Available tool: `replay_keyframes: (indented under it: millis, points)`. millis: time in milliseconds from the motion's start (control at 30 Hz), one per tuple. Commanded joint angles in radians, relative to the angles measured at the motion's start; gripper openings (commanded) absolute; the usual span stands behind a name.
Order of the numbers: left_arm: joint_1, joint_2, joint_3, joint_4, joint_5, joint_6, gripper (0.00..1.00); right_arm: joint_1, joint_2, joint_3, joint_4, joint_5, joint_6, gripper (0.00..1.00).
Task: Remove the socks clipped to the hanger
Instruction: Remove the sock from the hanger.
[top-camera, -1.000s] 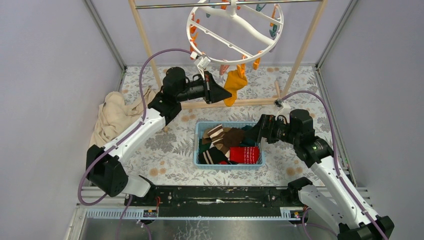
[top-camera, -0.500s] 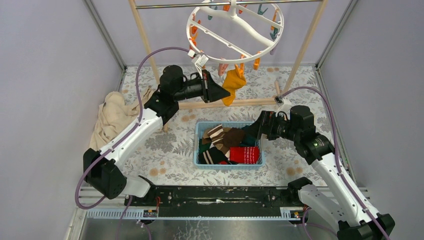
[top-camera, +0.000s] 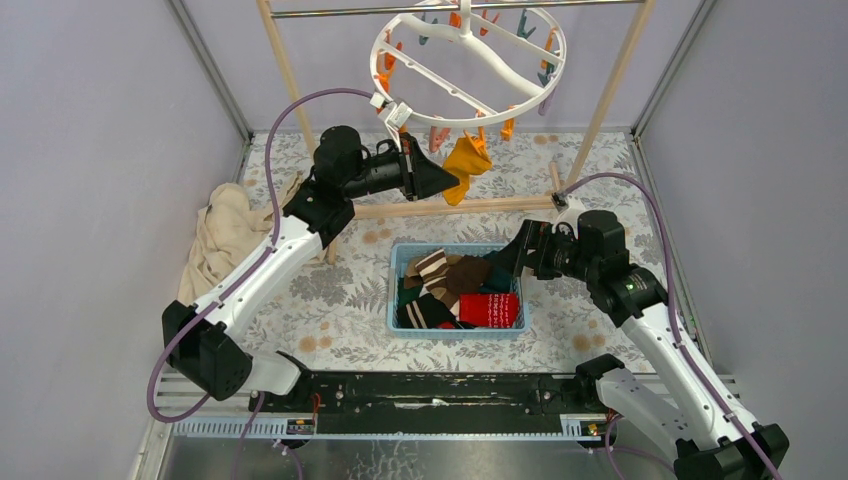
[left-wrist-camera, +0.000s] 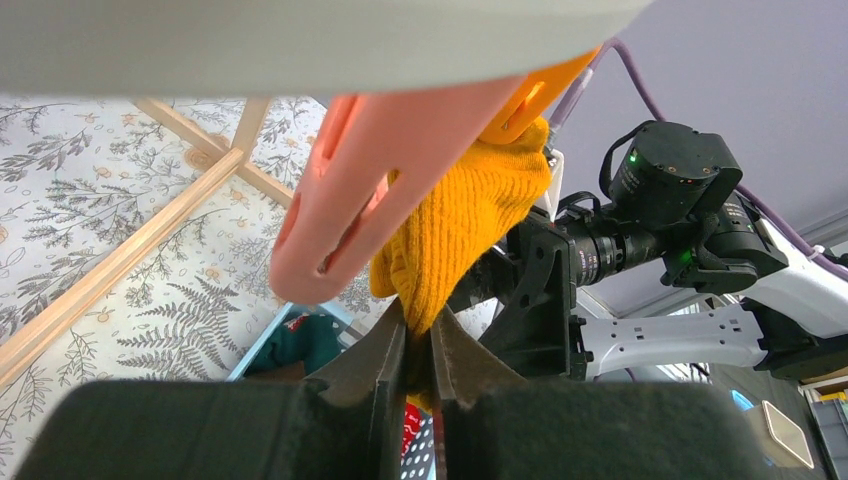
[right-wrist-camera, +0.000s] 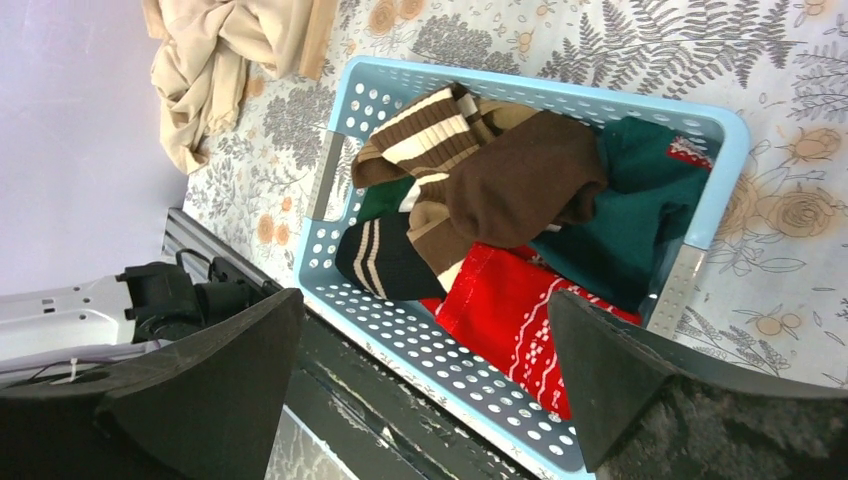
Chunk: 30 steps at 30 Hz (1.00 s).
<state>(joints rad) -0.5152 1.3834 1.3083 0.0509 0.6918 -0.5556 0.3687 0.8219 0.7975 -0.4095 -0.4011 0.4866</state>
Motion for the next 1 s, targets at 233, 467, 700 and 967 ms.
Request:
replay_keyframes:
  millis: [233, 467, 700, 967]
  points:
    - [0.006, -0.029, 0.032, -0.002, -0.012, -0.010, 0.18, 0.007, -0.035, 0.014, 0.003, 0.089, 0.023, 1.00]
    - [0.006, -0.033, 0.026, 0.001, -0.012, -0.012, 0.18, 0.007, -0.002, 0.019, -0.013, 0.056, 0.006, 1.00]
    - [0.006, -0.035, 0.023, 0.000, -0.014, -0.009, 0.18, 0.007, 0.005, 0.010, 0.006, 0.041, 0.007, 1.00]
    - [0.006, -0.034, 0.017, 0.005, -0.011, -0.009, 0.18, 0.008, 0.023, 0.011, -0.001, 0.036, 0.015, 1.00]
